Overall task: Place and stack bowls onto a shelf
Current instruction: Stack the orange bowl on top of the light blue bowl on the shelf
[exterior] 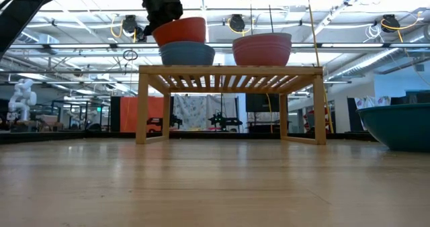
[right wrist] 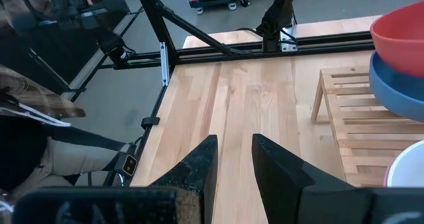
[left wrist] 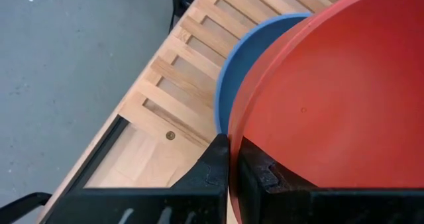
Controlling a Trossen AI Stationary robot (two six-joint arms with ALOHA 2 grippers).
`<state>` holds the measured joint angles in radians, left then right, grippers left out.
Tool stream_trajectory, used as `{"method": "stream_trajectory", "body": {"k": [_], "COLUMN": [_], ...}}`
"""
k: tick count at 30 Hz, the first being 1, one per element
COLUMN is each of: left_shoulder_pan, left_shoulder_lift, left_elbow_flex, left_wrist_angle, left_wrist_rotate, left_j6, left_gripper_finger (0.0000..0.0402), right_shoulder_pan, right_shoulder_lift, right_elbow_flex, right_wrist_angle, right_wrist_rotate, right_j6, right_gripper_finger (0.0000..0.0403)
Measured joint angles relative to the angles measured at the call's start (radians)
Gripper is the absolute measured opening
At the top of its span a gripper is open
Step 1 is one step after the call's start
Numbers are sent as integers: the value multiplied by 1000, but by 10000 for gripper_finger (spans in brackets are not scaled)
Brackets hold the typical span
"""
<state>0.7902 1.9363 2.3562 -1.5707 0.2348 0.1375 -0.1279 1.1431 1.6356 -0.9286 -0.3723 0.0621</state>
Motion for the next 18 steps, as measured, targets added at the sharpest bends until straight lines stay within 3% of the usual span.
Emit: {"method": "stream_trajectory", "body": {"k": [18], "left_shoulder_pan": [-66], "left_shoulder_lift": [-149], "left_elbow_flex": [0], "left_wrist_angle": [0], "left_wrist_rotate": [1], "left_j6": [-71], "left_gripper_finger": [8], "right_shoulder_pan": [0], "right_shoulder_lift": [0], "right_elbow_flex": [0], "right_wrist_angle": [-51], "right_wrist_rotate": [2], "right_j6": [-26], "right_gripper_finger": [86]}}
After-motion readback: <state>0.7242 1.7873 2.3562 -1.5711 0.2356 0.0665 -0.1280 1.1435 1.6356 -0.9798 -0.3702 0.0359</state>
